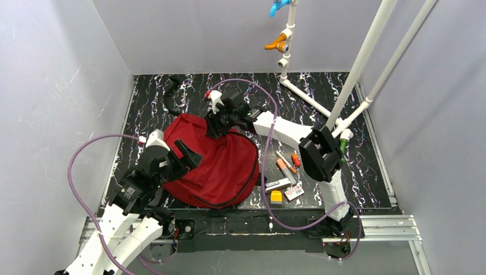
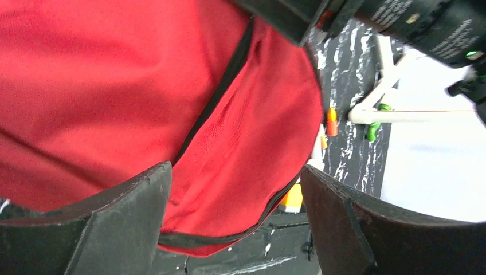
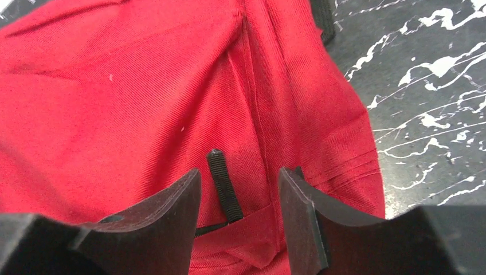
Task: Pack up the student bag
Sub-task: Unzip the student bag at the center of the board.
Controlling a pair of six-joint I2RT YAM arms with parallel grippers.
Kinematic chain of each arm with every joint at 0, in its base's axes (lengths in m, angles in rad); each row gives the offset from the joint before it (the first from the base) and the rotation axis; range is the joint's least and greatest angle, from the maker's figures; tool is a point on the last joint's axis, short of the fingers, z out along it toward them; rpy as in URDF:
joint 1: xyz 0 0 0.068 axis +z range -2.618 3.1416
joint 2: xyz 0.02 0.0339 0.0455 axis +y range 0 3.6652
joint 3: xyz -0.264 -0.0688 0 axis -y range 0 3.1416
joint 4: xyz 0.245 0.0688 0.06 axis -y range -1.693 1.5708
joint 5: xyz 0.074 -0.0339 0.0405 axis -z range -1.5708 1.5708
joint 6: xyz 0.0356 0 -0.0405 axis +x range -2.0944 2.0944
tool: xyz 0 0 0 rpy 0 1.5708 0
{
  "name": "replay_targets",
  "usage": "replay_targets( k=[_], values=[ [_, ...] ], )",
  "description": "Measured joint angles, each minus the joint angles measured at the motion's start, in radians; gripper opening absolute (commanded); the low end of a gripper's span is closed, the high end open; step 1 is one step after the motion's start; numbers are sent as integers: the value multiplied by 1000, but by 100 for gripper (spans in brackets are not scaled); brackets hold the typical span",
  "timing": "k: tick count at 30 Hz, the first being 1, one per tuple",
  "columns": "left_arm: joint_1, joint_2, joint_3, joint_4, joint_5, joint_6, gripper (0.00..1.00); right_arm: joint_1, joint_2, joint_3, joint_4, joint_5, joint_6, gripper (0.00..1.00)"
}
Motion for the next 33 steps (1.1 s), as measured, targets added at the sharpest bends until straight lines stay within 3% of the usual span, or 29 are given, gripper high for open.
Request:
replay_targets(
  k=[11, 15, 17, 21, 29, 33],
  values=[
    [1, -38, -221, -62, 48, -220, 62, 13, 64, 28, -40, 15, -47, 17],
    [4, -13, -260, -23, 58, -238, 47, 15, 64, 28, -43, 20, -43, 1],
    [4, 4, -286, 2, 60, -243, 38, 16, 60, 28, -46, 23, -33, 1],
    [4, 43, -341, 63, 63, -257, 31, 16, 34, 18, -39, 20, 6, 1],
    [3, 110, -348, 161, 104, -260, 29, 11, -74, -54, 66, -13, 112, 1],
    [3, 117, -348, 174, 111, -253, 29, 11, -101, -94, 101, -12, 141, 26]
  ],
)
